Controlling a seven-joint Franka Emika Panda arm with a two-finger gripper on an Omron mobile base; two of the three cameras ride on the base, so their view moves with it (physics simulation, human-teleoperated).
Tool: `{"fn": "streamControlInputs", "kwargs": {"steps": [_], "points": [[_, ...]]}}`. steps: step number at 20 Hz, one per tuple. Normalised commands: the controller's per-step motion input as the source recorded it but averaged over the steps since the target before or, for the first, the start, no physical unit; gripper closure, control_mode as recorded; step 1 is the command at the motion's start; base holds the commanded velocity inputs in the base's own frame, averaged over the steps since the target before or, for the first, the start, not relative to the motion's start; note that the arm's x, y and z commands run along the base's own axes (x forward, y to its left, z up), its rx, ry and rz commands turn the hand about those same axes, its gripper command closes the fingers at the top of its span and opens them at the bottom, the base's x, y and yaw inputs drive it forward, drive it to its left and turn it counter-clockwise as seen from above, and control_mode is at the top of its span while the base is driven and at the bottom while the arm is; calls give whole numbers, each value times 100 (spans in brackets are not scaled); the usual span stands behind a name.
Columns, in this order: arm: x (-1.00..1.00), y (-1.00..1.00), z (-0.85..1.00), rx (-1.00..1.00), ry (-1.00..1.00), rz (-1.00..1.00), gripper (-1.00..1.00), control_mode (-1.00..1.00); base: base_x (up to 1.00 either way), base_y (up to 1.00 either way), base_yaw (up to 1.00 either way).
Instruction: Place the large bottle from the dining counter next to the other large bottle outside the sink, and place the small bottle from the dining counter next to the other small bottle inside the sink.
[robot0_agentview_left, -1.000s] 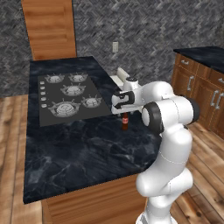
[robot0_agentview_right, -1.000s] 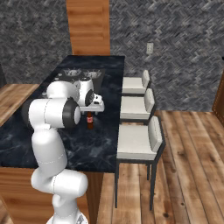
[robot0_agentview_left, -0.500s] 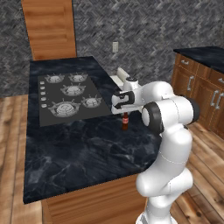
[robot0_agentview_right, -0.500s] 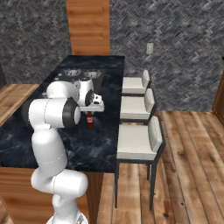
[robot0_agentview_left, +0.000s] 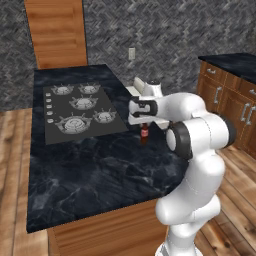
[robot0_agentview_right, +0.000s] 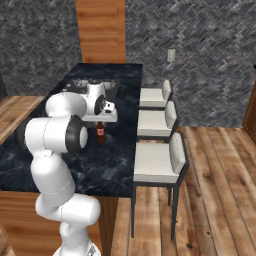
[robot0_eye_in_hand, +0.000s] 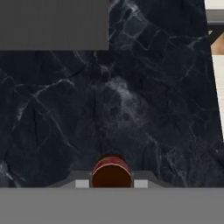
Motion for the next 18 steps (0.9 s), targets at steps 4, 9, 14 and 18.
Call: {"fn": "streamControlInputs", "kwargs": {"steps": [4,9,14,18], "points": [[-81,-8,52,8,0,0,100,-100,0,0,0],[-82,-10,47,4,0,0,100,-100,0,0,0],[-50,-18,50,0,0,0,100,-100,0,0,0],[-74,-11,21,0,-8,0,100,-100,0,0,0]]}}
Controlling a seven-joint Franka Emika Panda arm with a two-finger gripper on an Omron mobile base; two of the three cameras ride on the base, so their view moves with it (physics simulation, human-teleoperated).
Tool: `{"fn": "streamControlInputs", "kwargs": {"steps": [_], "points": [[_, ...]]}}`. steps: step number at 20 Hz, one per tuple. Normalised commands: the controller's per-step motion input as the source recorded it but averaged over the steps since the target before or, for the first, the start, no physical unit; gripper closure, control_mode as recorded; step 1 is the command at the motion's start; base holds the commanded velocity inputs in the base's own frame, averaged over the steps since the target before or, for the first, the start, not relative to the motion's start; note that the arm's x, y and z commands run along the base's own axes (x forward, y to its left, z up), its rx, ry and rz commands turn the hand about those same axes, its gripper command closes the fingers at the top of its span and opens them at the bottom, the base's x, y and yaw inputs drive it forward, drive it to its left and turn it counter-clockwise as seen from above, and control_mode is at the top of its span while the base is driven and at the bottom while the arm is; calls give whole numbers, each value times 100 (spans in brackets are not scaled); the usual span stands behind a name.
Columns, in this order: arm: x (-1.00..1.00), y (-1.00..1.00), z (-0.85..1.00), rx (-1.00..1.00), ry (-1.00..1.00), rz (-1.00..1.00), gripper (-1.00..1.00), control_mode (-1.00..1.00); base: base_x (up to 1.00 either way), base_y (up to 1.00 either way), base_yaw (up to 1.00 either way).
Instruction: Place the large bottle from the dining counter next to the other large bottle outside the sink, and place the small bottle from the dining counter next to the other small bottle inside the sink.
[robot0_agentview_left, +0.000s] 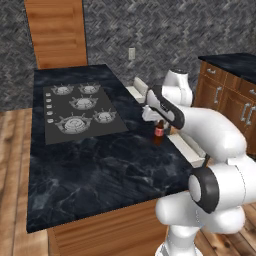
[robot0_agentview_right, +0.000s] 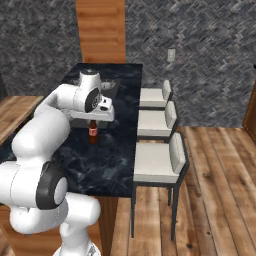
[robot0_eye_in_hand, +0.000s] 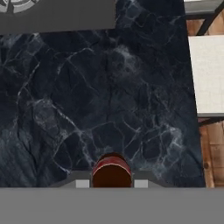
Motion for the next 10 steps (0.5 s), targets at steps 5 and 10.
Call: {"fn": "streamControlInputs", "kwargs": {"steps": [5,10], "points": [[-75,-2,30,0,-15,0,100,-100,0,0,0],[-54,0,16,0,-17,0,100,-100,0,0,0]]}}
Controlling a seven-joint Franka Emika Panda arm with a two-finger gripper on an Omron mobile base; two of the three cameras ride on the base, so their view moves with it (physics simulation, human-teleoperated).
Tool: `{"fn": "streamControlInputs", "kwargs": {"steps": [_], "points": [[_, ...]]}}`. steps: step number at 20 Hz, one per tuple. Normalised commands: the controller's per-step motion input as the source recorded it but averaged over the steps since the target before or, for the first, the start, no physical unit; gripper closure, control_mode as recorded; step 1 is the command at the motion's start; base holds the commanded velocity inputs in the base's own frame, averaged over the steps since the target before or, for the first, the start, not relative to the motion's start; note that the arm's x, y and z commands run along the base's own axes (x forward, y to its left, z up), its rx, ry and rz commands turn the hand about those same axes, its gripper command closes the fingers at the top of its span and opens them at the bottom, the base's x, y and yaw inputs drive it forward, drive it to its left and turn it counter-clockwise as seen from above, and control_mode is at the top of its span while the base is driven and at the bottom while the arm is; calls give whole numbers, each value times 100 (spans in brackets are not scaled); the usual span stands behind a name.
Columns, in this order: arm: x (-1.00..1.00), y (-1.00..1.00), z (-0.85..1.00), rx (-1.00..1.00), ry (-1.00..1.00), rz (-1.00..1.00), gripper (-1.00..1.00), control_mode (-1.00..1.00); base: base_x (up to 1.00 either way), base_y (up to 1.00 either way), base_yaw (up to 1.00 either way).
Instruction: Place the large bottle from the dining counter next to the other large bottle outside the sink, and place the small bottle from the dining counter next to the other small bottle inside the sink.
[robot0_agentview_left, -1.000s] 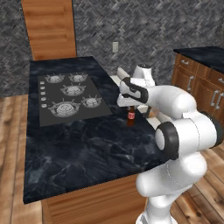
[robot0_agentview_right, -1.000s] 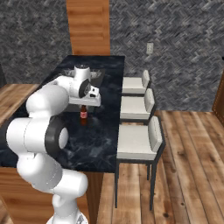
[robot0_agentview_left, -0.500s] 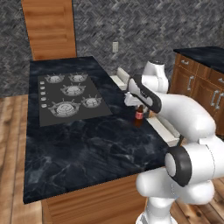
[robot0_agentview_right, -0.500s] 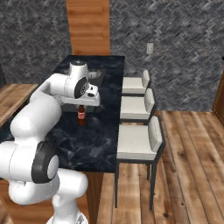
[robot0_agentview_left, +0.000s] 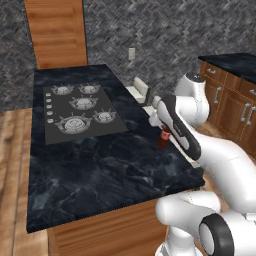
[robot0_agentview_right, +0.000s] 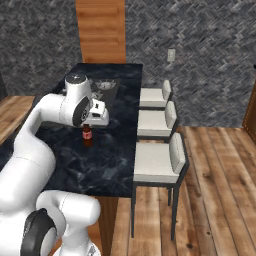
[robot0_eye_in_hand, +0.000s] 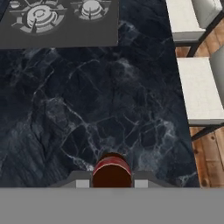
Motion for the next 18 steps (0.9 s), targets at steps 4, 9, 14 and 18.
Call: {"fn": "streamControlInputs", "kwargs": {"steps": [4,9,14,18], "points": [[-18,2,0,0,-7,0,100,-100,0,0,0],[0,0,0,0,0,0,100,-100,0,0,0],[0,0,0,0,0,0,100,100,0,0,0],[0,0,0,0,0,0,100,100,-8,0,0]]}}
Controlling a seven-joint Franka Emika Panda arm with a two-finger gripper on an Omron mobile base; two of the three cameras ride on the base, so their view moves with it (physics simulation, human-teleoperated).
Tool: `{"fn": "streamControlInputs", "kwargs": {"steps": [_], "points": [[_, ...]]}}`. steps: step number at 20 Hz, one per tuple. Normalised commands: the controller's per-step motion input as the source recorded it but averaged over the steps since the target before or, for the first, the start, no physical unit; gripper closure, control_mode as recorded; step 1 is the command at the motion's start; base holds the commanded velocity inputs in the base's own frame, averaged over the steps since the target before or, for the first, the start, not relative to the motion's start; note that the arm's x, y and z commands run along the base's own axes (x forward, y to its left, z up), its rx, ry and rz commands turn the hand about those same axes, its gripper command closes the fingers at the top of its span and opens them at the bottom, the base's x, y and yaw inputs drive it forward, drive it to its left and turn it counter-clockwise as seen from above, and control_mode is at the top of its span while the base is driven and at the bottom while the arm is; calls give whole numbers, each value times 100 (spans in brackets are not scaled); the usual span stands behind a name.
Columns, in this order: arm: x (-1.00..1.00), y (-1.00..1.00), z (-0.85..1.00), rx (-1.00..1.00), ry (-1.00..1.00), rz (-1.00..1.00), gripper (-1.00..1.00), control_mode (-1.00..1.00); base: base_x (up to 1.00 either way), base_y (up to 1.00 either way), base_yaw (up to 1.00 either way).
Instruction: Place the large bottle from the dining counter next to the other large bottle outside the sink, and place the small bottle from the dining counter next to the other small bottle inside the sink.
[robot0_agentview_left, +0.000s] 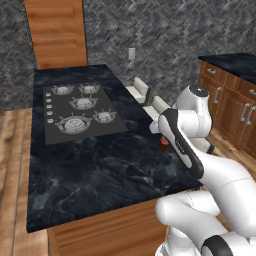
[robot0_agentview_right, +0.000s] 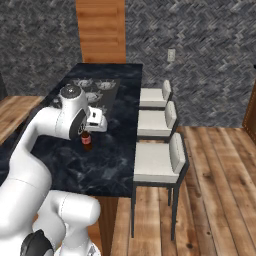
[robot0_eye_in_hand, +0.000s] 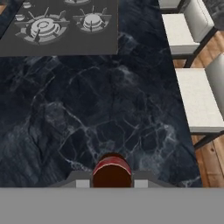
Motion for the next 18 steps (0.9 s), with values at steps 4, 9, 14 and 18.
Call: {"fn": "streamControlInputs", "kwargs": {"steps": [4,9,14,18], "points": [[0,0,0,0,0,0,100,100,-60,0,-9],[0,0,0,0,0,0,100,100,-24,3,-46],[0,0,0,0,0,0,100,100,26,46,-67],[0,0,0,0,0,0,100,100,21,48,-70]]}}
